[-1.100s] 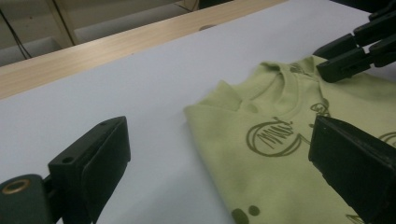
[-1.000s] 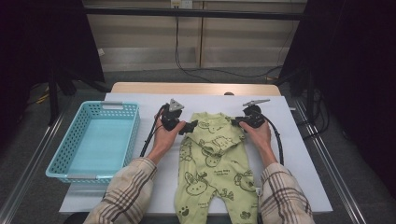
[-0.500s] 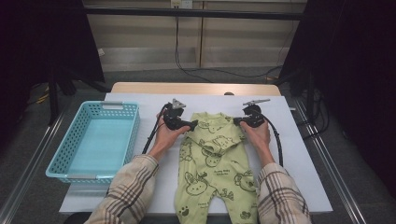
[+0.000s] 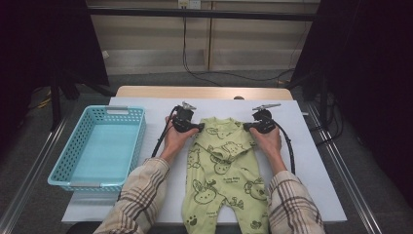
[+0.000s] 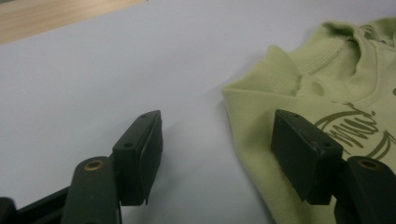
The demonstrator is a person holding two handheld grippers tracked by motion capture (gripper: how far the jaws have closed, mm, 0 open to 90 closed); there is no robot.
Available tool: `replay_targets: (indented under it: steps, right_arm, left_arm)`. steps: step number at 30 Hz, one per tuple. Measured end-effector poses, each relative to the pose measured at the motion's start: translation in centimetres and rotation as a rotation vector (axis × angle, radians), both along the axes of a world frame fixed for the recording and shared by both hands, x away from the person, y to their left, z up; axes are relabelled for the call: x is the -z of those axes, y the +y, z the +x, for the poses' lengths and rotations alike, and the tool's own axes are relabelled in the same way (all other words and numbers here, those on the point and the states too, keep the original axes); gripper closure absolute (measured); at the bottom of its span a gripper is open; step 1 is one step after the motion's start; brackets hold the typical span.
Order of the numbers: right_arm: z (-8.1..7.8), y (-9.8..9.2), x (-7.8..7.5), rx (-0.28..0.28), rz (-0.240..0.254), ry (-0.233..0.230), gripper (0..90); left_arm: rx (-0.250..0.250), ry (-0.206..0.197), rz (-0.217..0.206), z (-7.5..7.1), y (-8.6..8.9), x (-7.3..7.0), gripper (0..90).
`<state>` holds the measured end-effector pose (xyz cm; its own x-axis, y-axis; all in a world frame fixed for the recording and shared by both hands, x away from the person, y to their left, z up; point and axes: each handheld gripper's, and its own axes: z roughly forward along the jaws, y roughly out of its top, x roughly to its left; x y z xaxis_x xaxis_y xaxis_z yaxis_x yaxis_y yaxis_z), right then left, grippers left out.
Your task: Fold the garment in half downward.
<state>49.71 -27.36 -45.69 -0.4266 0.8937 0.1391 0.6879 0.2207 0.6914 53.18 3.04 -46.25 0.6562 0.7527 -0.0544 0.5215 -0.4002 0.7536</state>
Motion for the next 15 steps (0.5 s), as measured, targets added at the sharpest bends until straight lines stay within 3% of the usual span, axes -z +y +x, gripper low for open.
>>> replay_targets:
  steps: [1,2,3,4,6,11,13,15]
  right_arm:
    - [-0.1,0.1,0.0,0.008,0.005,0.012,88.2]
    - [0.0,0.0,0.0,-0.001,-0.004,-0.005,88.2]
    - [0.0,0.0,0.0,-0.007,-0.008,-0.005,88.2]
    - [0.0,0.0,0.0,-0.011,-0.011,-0.004,88.2]
    - [0.0,0.1,0.0,-0.012,-0.014,-0.004,88.3]
    - [-0.1,-0.1,0.0,0.002,0.016,0.013,88.3]
    - [0.0,-0.1,0.0,-0.006,0.01,0.002,88.3]
    - [0.0,-0.1,0.0,-0.007,0.009,0.0,88.3]
  left_arm:
    - [-0.004,0.004,-0.031,0.0,-0.2,0.0,36.5]
    - [0.015,0.02,0.003,0.2,-0.1,-0.1,38.9]
    - [-0.012,0.025,-0.032,0.2,-0.3,0.1,39.8]
    - [0.003,0.022,-0.011,0.2,-0.2,0.1,39.9]
    - [0.002,0.02,-0.037,0.2,-0.7,0.1,40.7]
    - [0.012,0.02,-0.039,0.2,-1.1,0.2,42.3]
    - [0.02,0.02,-0.054,0.2,-1.1,0.2,50.6]
    - [0.011,0.036,-0.101,0.1,-1.5,0.3,60.1]
